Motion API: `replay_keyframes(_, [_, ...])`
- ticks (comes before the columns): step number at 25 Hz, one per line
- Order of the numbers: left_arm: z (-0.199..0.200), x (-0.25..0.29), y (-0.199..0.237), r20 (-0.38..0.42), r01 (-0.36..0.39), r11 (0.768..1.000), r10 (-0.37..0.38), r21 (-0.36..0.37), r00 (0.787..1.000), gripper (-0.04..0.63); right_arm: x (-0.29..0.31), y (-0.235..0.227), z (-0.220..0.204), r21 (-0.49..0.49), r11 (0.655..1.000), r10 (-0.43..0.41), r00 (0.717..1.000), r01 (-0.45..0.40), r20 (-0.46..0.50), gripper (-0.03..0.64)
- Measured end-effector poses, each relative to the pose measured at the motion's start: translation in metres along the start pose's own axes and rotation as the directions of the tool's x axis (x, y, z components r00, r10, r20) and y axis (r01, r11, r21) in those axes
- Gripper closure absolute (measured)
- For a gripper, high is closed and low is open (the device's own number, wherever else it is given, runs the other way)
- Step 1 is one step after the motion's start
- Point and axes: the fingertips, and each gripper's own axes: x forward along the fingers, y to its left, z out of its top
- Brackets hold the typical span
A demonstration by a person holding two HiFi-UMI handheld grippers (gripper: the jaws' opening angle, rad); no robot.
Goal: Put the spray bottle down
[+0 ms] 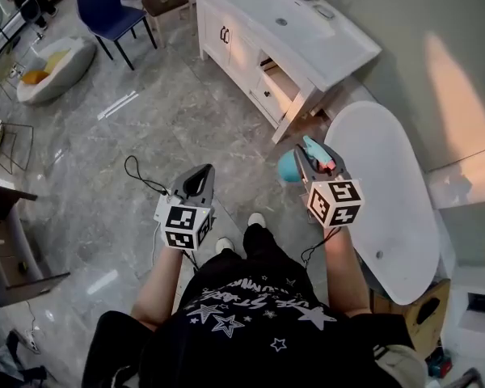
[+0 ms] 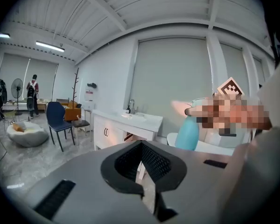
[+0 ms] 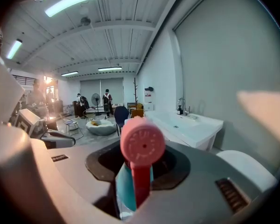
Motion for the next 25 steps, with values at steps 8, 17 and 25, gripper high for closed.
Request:
replay_keyframes(8, [-0.010, -0.013, 0.002, -0.003, 0.014, 1.000, -0.014, -0.003, 1.000, 0.580, 0.001, 0.008, -0.023, 0.025, 0.999, -0.024, 1.000, 0.024, 0.003, 0.465])
replay_keyframes(17, [0.000, 0.009, 0.015, -0.022, 0.010, 1.000, -0.010, 0.023, 1.000, 0.580, 0.024, -0.024, -0.021, 0.094, 0.993, -0.071, 0.997, 0.068, 0.039, 0.463])
replay_keyframes(25, [0.017, 0.094, 0.044, -0.054, 0.001, 0.999, 0.002, 0.049, 0.999, 0.580, 0.110, -0.097, -0.003, 0.149, 0.985, -0.095, 0.994, 0.087, 0.053, 0.463])
